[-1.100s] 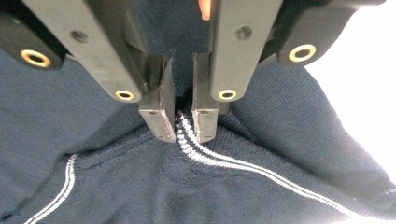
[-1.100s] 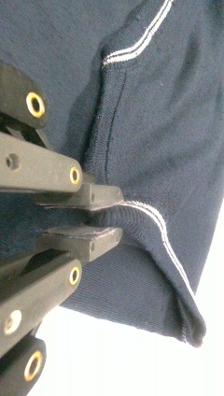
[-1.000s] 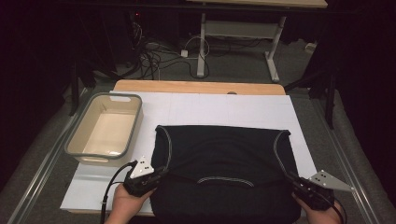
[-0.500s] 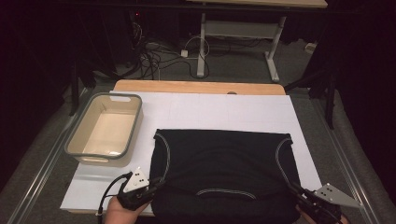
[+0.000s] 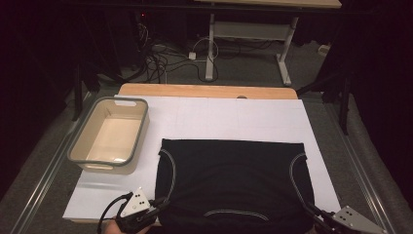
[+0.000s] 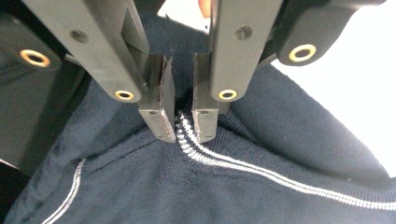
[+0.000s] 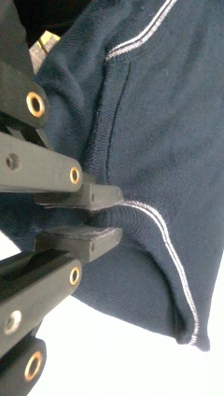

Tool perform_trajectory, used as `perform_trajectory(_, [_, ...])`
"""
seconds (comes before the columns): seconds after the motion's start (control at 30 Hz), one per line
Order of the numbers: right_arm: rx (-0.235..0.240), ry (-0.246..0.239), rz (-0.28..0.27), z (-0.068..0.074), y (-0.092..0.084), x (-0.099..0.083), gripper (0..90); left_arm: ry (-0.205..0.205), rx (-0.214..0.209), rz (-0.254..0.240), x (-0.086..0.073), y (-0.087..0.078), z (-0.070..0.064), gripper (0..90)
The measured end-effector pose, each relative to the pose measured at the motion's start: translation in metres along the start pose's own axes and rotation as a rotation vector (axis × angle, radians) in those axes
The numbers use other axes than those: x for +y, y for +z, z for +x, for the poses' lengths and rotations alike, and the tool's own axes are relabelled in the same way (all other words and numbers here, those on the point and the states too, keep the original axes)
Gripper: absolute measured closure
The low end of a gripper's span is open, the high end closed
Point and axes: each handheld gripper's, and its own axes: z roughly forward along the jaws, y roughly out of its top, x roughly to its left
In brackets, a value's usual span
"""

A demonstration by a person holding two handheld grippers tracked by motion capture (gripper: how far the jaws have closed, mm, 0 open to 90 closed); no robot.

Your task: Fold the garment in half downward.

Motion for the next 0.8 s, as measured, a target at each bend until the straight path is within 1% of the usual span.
perform_trajectory(0.07, [0.011,0.012,0.01,0.0,0.001,-0.002,79.3,-0.013,-0.006,0.016,-0.002,0.003,0.001,77.2])
perform_trajectory(0.1, [0.015,0.018,0.013,0.0,0.002,-0.002,75.3,-0.015,-0.001,0.016,-0.002,0.004,0.0,75.4])
perform_trajectory(0.13, [0.016,0.025,0.005,0.0,0.002,-0.001,69.2,-0.02,0.0,0.014,-0.001,0.004,0.0,72.2])
perform_trajectory(0.2, [0.016,0.034,-0.017,0.003,0.0,0.003,59.9,-0.026,-0.004,0.001,0.002,0.004,-0.002,61.4])
perform_trajectory(0.23, [0.015,0.031,-0.033,0.005,-0.001,0.006,56.9,-0.023,-0.002,-0.011,0.004,0.005,-0.004,56.7])
perform_trajectory(0.3, [0.02,0.014,-0.057,0.014,-0.003,0.013,52.8,-0.01,-0.003,-0.029,0.008,0.006,-0.008,51.9])
perform_trajectory(0.37, [0.04,0.002,-0.067,0.021,-0.001,0.018,52.7,-0.004,-0.008,-0.043,0.012,0.008,-0.013,47.8])
perform_trajectory(0.4, [0.057,-0.01,-0.07,0.028,0.001,0.022,52.8,-0.002,-0.015,-0.05,0.013,0.009,-0.015,47.7])
perform_trajectory(0.43, [0.071,-0.017,-0.071,0.032,0.003,0.023,53.6,0.009,-0.032,-0.054,0.015,0.013,-0.019,47.7])
perform_trajectory(0.47, [0.101,-0.032,-0.067,0.039,0.008,0.026,55.0,0.019,-0.047,-0.051,0.018,0.017,-0.023,47.7])
perform_trajectory(0.5, [0.123,-0.05,-0.058,0.046,0.013,0.027,56.0,0.023,-0.059,-0.047,0.02,0.02,-0.025,47.7])
perform_trajectory(0.53, [0.136,-0.066,-0.047,0.051,0.017,0.028,57.6,0.029,-0.083,-0.043,0.023,0.026,-0.03,47.6])
perform_trajectory(0.57, [0.159,-0.088,-0.031,0.059,0.023,0.029,59.5,0.032,-0.097,-0.041,0.025,0.03,-0.033,46.5])
perform_trajectory(0.63, [0.197,-0.116,-0.006,0.07,0.034,0.03,61.8,0.045,-0.144,-0.034,0.031,0.042,-0.044,46.3])
perform_trajectory(0.7, [0.227,-0.133,0.016,0.078,0.042,0.03,62.4,0.062,-0.176,-0.021,0.036,0.054,-0.054,46.3])
perform_trajectory(0.73, [0.241,-0.143,0.026,0.082,0.045,0.03,62.4,0.077,-0.188,-0.012,0.038,0.059,-0.059,46.3])
perform_trajectory(0.8, [0.263,-0.157,0.043,0.088,0.05,0.03,61.9,0.108,-0.192,0.009,0.04,0.068,-0.066,46.3])
